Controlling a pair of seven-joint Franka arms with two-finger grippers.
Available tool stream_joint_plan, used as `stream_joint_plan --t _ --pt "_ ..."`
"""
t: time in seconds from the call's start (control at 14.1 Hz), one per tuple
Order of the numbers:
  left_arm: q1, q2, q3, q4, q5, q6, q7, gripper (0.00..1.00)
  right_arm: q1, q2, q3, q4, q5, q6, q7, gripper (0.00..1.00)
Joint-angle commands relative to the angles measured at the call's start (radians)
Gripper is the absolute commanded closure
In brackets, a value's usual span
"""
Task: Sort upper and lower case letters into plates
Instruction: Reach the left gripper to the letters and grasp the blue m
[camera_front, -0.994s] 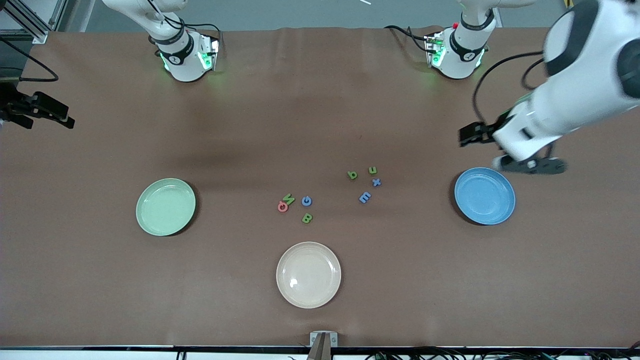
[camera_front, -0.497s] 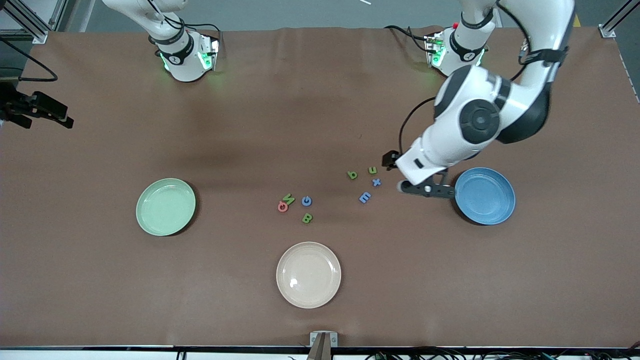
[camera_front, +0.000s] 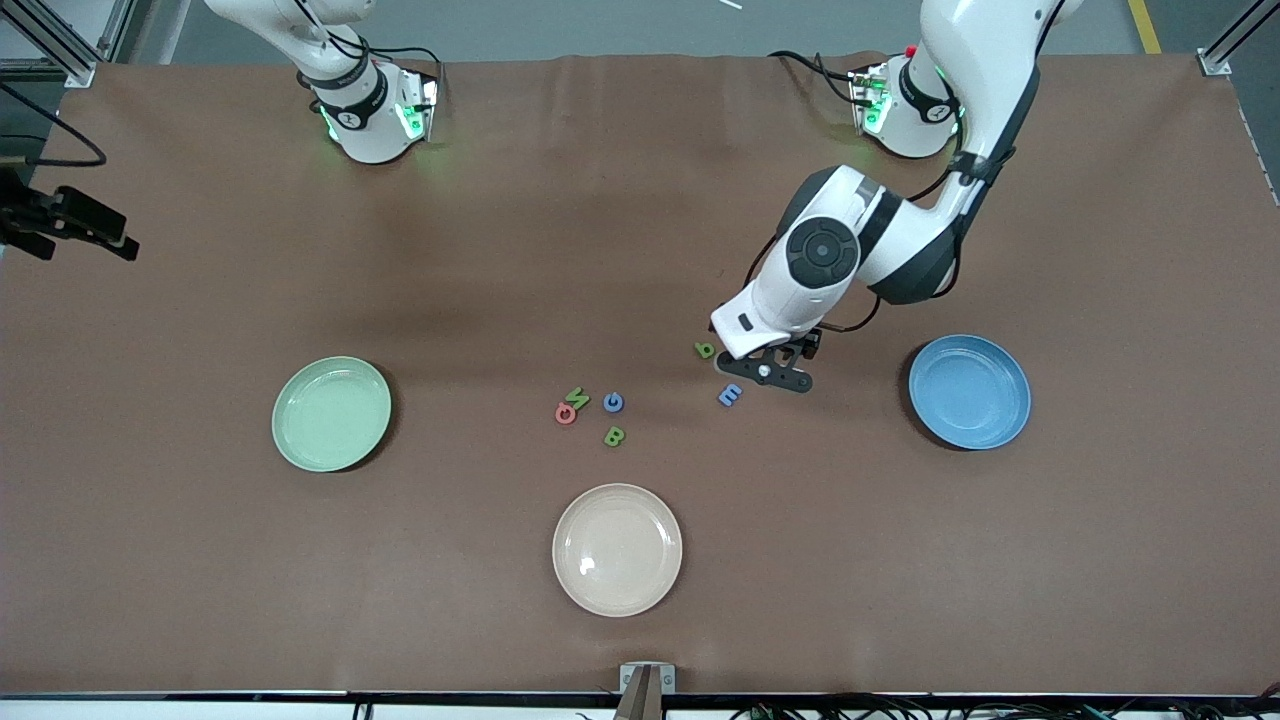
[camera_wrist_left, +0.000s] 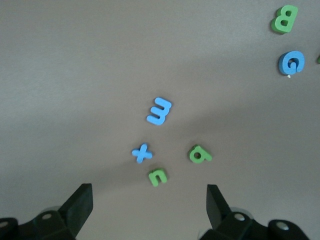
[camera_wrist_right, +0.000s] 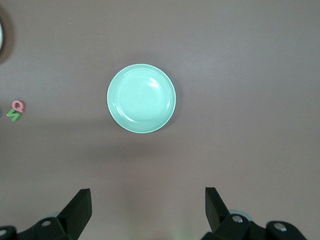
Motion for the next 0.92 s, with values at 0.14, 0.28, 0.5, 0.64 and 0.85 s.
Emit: stream_joint_plan --t 0.14,0.28,0.5,0.64,0.85 --pt "-0.002 0.109 0.003 0.001 0.086 0.171 0.057 0.03 -0.049 0.179 0.012 0.031 -0.001 0.081 -0.010 0.00" --pt "-0.002 0.138 0.001 0.003 0.098 0.202 0.114 0.08 -0.068 0.209 0.012 0.045 -0.004 0.085 -0.007 0.00" --pt "-0.002 0.175 0.003 0.018 0.120 0.218 0.157 0.15 -0.036 0.253 0.018 0.035 0.035 0.141 0.140 0.00" --pt "-0.002 0.201 0.003 0.037 0.121 0.218 0.175 0.20 0.029 0.296 0.018 0.035 0.089 0.169 0.334 0.00" --pt "-0.003 0.239 0.003 0.076 0.133 0.218 0.176 0.24 0.153 0.335 0.018 0.003 0.094 0.254 0.595 0.00"
